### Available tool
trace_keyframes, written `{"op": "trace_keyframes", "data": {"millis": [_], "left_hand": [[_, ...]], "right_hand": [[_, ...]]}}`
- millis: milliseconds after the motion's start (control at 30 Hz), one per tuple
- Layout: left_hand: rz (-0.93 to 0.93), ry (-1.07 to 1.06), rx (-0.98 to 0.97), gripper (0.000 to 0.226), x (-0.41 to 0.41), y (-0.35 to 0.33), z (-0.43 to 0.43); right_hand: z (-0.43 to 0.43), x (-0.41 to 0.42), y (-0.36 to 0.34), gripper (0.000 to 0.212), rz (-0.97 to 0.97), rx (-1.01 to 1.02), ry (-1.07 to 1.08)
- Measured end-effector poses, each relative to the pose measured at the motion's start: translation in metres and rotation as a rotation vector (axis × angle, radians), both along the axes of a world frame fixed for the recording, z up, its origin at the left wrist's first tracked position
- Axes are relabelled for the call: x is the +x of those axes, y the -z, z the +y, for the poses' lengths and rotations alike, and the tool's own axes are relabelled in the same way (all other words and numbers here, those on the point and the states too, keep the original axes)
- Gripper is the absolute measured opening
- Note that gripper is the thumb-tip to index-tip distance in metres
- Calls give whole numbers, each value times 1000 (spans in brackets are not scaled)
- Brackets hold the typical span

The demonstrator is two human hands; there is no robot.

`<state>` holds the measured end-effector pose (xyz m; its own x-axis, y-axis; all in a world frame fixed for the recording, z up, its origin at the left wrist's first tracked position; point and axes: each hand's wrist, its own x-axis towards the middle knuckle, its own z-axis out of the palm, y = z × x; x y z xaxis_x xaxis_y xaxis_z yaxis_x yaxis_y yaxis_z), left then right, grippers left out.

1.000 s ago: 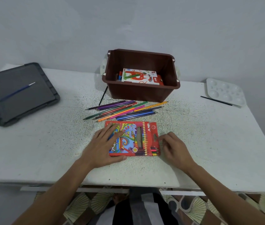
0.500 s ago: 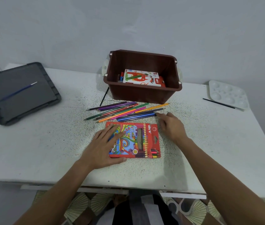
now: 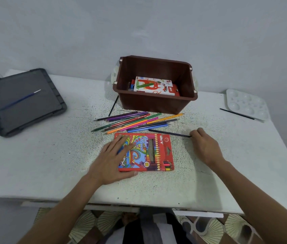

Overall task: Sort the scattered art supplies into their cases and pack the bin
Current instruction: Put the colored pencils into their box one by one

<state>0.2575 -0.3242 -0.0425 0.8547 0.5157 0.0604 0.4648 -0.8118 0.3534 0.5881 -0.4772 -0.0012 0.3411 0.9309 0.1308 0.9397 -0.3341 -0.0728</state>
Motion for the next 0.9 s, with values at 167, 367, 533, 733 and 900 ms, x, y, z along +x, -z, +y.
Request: {"op": "trace_keyframes", "data": {"millis": [167,367,533,733,900], "left_hand": [[-1,2,10,95,0,-1,0],[-21,-21,13,96,0,2,0],[-21,-18,7,96,0,2,1],[-8,-24,10,96,1,1,0],[8,-22,4,96,1,1,1]], "right_hand": [[-41,23,-6,23,-40,-62,-15],[-63,33,-16,19,-58,48,72],[-69,24,-12,29,-77,13,-39],[-58,-6,-7,33,-46,22,-163],[-40,-52,-3,27,-20,72,-317]]}}
